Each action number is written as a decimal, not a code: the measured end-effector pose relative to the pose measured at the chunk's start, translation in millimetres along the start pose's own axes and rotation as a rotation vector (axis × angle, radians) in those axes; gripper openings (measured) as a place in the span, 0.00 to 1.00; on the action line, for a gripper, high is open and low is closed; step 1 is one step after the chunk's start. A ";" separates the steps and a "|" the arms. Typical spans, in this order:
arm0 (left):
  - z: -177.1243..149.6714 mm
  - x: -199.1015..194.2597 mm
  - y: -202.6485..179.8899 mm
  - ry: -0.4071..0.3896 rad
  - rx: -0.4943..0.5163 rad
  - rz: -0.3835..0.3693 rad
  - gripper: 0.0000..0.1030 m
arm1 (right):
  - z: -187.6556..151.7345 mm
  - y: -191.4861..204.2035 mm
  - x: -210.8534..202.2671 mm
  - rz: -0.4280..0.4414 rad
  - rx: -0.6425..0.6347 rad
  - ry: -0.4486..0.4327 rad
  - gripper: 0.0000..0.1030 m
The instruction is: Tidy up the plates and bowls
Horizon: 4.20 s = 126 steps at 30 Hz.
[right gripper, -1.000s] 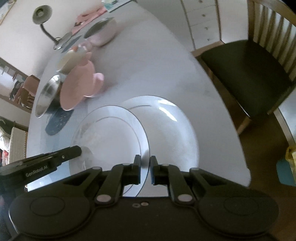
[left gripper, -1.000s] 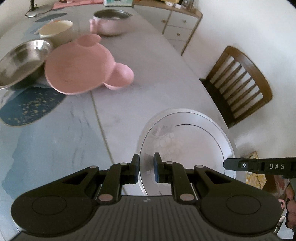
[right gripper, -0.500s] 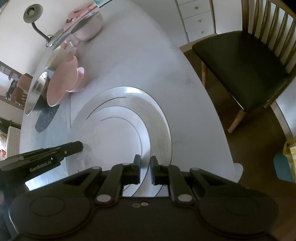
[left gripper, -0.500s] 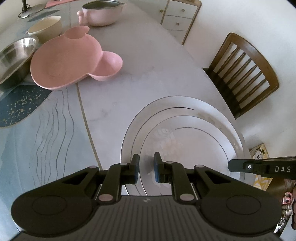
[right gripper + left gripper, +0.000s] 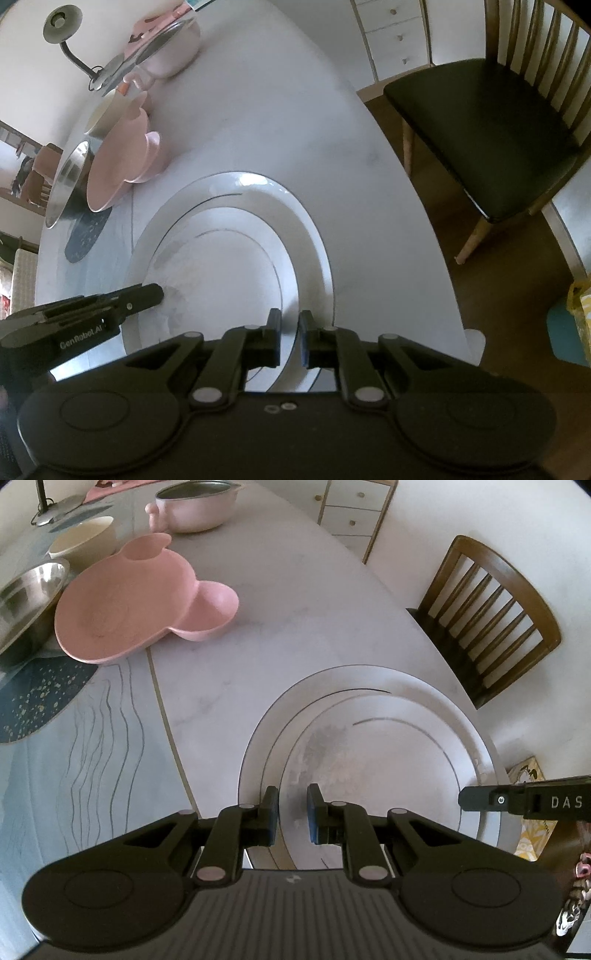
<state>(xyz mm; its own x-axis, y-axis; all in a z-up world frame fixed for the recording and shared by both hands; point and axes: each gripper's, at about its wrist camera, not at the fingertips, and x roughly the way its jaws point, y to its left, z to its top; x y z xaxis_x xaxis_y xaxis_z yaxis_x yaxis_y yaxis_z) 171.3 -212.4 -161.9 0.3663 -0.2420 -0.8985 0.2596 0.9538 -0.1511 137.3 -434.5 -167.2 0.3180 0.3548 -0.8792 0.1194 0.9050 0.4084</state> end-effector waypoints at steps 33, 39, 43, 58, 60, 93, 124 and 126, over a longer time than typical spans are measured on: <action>-1.4 -48.5 17.5 -0.092 0.025 -0.072 0.14 | 7.5 42.2 -16.4 -0.049 -0.191 -0.070 0.23; -0.6 -73.6 27.9 -0.152 0.019 -0.054 0.14 | 3.1 78.2 -32.0 -0.026 -0.306 -0.124 0.29; -2.1 -92.0 37.9 -0.205 0.013 -0.049 0.14 | 0.7 101.7 -42.2 -0.014 -0.373 -0.166 0.36; -11.5 -144.6 91.1 -0.346 -0.049 0.006 0.61 | 0.3 180.8 -54.7 0.073 -0.480 -0.261 0.67; -10.8 -149.8 101.7 -0.358 -0.063 0.019 0.65 | 2.1 195.3 -53.4 0.078 -0.499 -0.276 0.75; 41.0 -63.3 212.5 -0.310 -0.129 0.155 0.76 | 92.7 241.2 75.3 -0.081 -0.372 -0.186 0.93; 96.5 -5.3 186.7 -0.248 0.067 0.076 0.75 | 147.0 159.8 116.4 -0.237 -0.247 -0.054 0.08; 98.8 -3.5 185.3 -0.245 0.068 0.073 0.75 | 158.4 150.8 114.5 -0.254 -0.251 -0.059 0.08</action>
<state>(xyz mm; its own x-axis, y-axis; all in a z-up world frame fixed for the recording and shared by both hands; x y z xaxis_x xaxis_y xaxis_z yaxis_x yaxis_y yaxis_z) 306.5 -52.4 -146.0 0.5897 -0.2168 -0.7780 0.2808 0.9582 -0.0542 340.7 -294.6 -167.3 0.3624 0.1032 -0.9263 -0.0307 0.9946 0.0988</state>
